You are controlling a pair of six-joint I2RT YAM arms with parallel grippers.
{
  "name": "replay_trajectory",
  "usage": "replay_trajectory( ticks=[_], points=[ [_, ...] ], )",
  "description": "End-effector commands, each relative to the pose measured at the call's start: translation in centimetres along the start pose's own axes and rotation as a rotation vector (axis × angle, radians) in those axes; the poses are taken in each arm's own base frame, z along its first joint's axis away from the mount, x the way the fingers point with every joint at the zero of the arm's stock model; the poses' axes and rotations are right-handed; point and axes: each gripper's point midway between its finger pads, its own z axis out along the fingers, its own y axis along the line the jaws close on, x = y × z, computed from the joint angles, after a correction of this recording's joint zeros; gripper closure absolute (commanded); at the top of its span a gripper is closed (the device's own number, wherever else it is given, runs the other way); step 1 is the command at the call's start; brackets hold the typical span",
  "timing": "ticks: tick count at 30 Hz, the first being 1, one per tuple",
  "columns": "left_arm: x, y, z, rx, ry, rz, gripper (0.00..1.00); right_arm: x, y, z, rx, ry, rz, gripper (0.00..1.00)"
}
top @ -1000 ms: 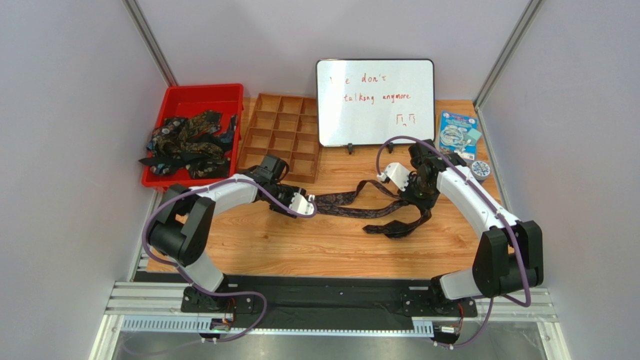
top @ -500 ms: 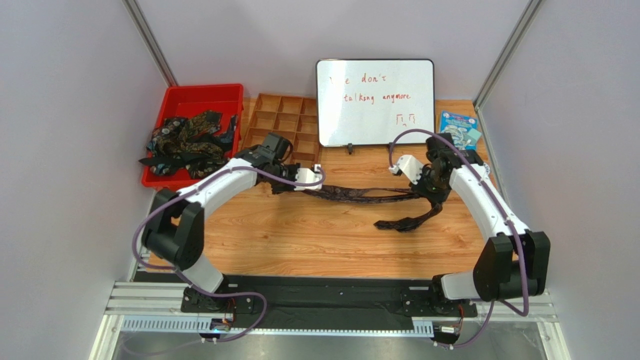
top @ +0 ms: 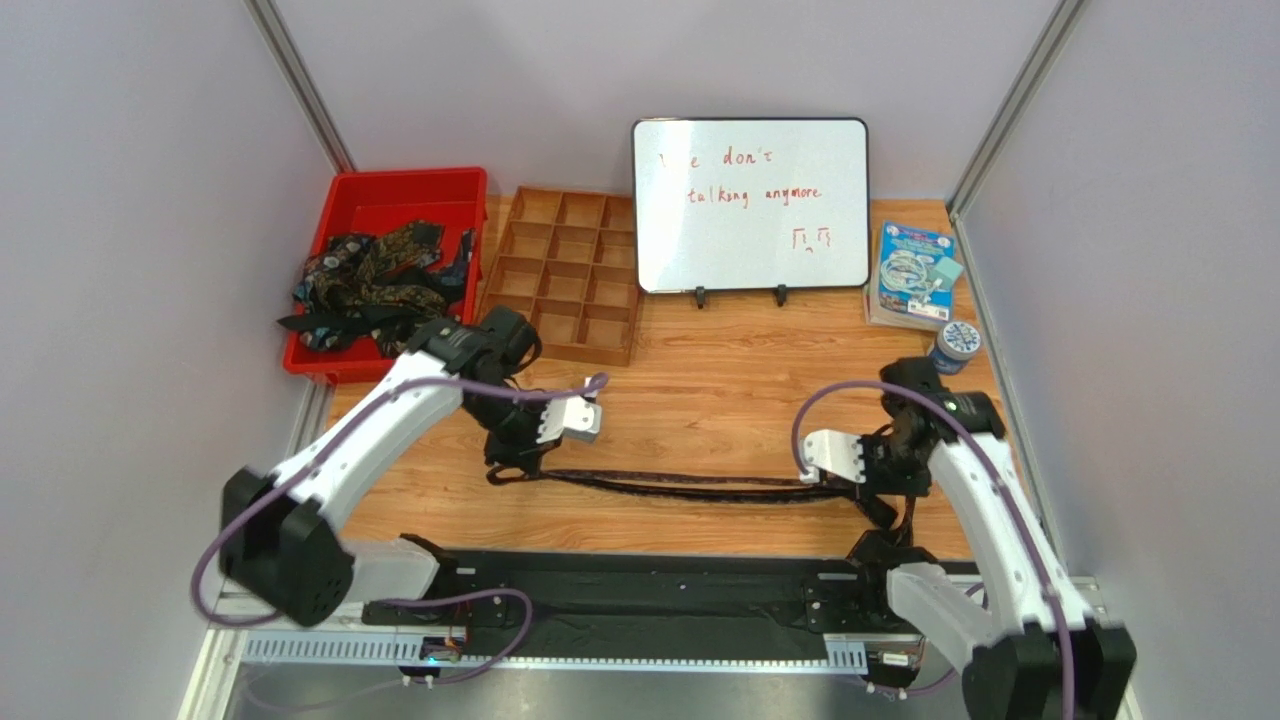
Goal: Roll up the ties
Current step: Flatten out the tie at the center of the board.
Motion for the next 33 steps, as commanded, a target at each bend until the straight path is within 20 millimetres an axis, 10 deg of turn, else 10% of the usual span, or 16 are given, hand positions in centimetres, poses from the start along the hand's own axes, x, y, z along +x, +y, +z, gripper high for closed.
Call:
replay_trajectory(
  ticks=[1,12,15,16,21,33],
  points=[
    [2.2,-0.7,1.5,0.243,0.101,-0.215,1.00,-0.4,1.3,3.8,-0.293,0.014,-0.122,0.95],
    [4.6,8.8,4.2,0.256,0.141,-0.453,1.00,-4.1,-10.6,8.4,-0.449,0.038,0.229,0.78],
    [5.7,10.0,3.9,0.229,0.160,-0.478,0.90,-3.1,-12.7,7.7,-0.362,0.064,0.294,0.56],
    [5.9,10.0,3.8,0.226,0.166,-0.475,0.84,-2.9,-13.3,7.1,-0.338,0.057,0.337,0.23],
    [5.5,10.2,2.4,0.144,0.107,-0.486,0.55,0.6,-13.6,3.5,-0.313,0.012,0.614,0.09],
    [2.1,11.1,-0.4,-0.077,-0.043,-0.427,0.36,1.8,-10.5,1.4,-0.158,0.031,0.854,0.16]
  ],
)
